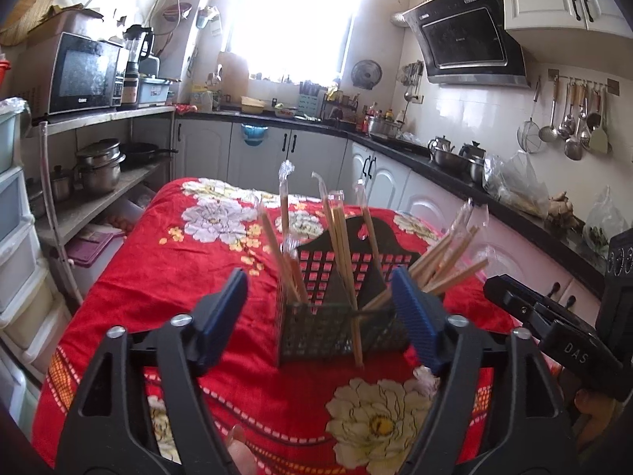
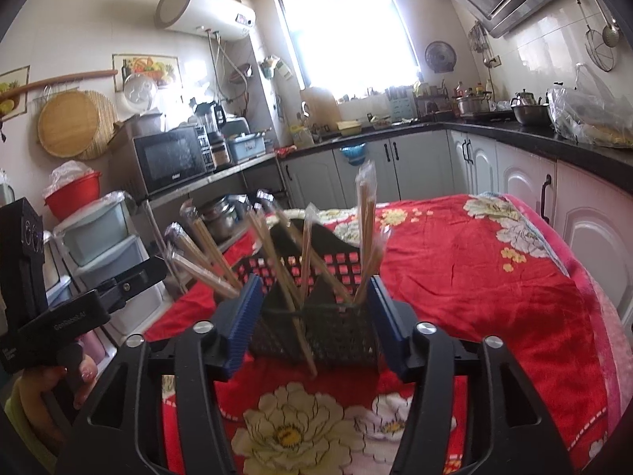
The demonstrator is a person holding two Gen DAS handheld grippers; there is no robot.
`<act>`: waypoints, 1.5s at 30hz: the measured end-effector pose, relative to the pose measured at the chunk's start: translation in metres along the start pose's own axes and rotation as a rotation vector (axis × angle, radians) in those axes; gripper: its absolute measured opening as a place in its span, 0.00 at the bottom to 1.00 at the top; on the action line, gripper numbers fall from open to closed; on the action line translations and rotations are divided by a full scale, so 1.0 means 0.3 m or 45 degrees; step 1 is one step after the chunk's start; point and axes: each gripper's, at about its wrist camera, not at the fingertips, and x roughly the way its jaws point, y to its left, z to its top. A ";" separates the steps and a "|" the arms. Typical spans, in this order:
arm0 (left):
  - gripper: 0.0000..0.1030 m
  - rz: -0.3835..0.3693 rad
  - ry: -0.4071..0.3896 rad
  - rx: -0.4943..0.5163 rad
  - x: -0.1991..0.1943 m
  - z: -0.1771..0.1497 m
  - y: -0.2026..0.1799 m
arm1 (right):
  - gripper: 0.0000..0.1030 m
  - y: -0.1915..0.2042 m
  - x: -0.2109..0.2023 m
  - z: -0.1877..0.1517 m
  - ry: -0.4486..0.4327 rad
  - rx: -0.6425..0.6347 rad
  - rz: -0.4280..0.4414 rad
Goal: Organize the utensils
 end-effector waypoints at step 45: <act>0.90 0.060 -0.048 -0.021 0.023 -0.263 0.015 | 0.94 0.038 -0.083 -0.256 -0.169 -0.206 -0.289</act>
